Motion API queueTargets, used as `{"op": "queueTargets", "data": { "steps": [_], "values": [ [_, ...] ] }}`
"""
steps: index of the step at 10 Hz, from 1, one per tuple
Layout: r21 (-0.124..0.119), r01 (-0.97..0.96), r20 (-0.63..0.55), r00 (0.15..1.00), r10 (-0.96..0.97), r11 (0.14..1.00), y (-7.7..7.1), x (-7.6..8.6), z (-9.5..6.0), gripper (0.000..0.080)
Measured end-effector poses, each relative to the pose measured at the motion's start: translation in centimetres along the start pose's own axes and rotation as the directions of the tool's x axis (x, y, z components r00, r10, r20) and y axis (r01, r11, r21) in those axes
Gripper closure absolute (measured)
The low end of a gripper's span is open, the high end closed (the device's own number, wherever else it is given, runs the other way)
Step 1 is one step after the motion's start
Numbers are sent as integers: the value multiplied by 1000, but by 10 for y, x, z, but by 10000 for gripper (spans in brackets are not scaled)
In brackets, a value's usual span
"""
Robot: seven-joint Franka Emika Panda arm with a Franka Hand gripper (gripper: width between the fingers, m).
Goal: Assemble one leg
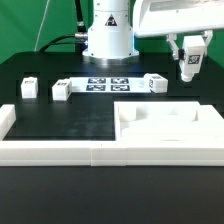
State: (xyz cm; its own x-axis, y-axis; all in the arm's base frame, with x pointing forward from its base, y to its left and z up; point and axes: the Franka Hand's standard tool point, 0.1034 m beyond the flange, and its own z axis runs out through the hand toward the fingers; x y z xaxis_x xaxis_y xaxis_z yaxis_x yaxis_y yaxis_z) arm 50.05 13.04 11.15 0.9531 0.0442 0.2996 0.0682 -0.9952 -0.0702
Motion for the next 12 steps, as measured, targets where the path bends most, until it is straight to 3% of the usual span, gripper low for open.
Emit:
{"op": "queueTargets", "data": {
  "steps": [2,5,7,8,9,10,12],
  "values": [
    [0,71,-12,997,-71,998,1,13,11,509],
    [5,62,-45,997,-62,998,0,12,10,509],
    [15,63,-206,977,-58,998,-1,19,6,509],
    [14,61,-245,968,-55,998,1,10,13,509],
    [5,78,-175,982,-76,997,2,10,22,509],
    [1,98,-214,972,-95,995,2,30,21,509],
    [-9,127,-230,965,-125,992,5,45,29,509]
  ]
}}
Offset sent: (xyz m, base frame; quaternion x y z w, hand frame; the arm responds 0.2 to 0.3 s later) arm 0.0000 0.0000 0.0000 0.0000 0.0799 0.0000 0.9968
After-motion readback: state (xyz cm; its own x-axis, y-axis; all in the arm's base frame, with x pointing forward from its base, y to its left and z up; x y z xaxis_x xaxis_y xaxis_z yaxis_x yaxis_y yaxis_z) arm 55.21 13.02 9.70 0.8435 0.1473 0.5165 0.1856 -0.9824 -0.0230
